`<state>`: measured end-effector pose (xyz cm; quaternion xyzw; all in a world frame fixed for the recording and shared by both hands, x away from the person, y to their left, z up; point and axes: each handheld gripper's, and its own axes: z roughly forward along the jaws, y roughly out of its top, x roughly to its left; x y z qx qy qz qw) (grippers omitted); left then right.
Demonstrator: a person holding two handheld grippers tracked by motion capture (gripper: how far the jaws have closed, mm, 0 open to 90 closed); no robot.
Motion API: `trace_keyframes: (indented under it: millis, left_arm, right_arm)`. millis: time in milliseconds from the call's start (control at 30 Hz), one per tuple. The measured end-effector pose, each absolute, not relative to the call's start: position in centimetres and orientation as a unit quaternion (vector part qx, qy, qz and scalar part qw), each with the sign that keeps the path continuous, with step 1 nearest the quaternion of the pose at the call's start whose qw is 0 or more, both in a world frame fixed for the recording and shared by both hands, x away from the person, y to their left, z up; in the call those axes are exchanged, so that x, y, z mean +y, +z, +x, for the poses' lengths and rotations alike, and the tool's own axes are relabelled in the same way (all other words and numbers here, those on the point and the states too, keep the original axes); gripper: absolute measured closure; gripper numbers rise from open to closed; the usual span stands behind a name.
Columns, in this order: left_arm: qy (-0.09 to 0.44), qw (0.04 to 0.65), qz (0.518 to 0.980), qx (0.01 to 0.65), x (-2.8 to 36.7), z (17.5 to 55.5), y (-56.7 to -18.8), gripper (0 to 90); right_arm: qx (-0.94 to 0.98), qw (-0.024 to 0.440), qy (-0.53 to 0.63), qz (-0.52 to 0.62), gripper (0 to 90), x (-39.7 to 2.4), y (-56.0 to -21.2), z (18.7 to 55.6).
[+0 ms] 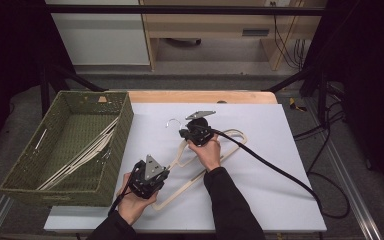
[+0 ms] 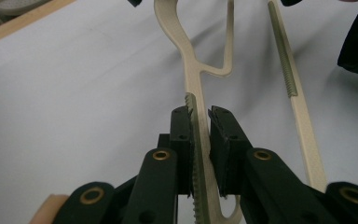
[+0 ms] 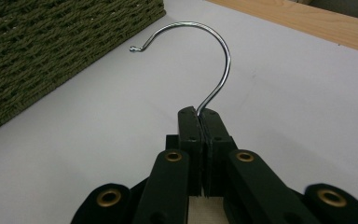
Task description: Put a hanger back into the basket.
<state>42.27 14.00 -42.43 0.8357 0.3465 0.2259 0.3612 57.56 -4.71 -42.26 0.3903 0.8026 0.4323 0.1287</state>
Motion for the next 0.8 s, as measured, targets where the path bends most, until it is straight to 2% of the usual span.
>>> trace_keyframes:
  millis: [167, 367, 500, 600, 800]
  left_arm:
    - [0.210, 0.371, 0.834, 0.350, 14.5, 43.0, -42.6, 77.7]
    - [0.196, 0.407, 0.823, 0.345, 14.4, 44.5, -41.5, 50.2]
    - [0.172, 0.416, 0.826, 0.340, 13.8, 46.1, -41.6, 39.2]
    - [0.155, 0.424, 0.825, 0.340, 13.2, 47.2, -42.0, 39.4]
    - [0.118, 0.429, 0.829, 0.340, 12.3, 48.8, -43.0, 54.7]
  right_arm:
    - [0.797, 0.139, 0.445, 0.383, 89.7, -5.2, -42.0, 56.9]
    - [0.798, 0.143, 0.462, 0.359, 89.8, -5.8, -42.1, 55.7]
    - [0.792, 0.146, 0.478, 0.352, 89.8, -6.1, -41.9, 54.9]
    - [0.792, 0.150, 0.484, 0.340, 89.7, -6.4, -41.7, 54.4]
    - [0.787, 0.150, 0.499, 0.329, 89.7, -6.9, -41.5, 53.4]
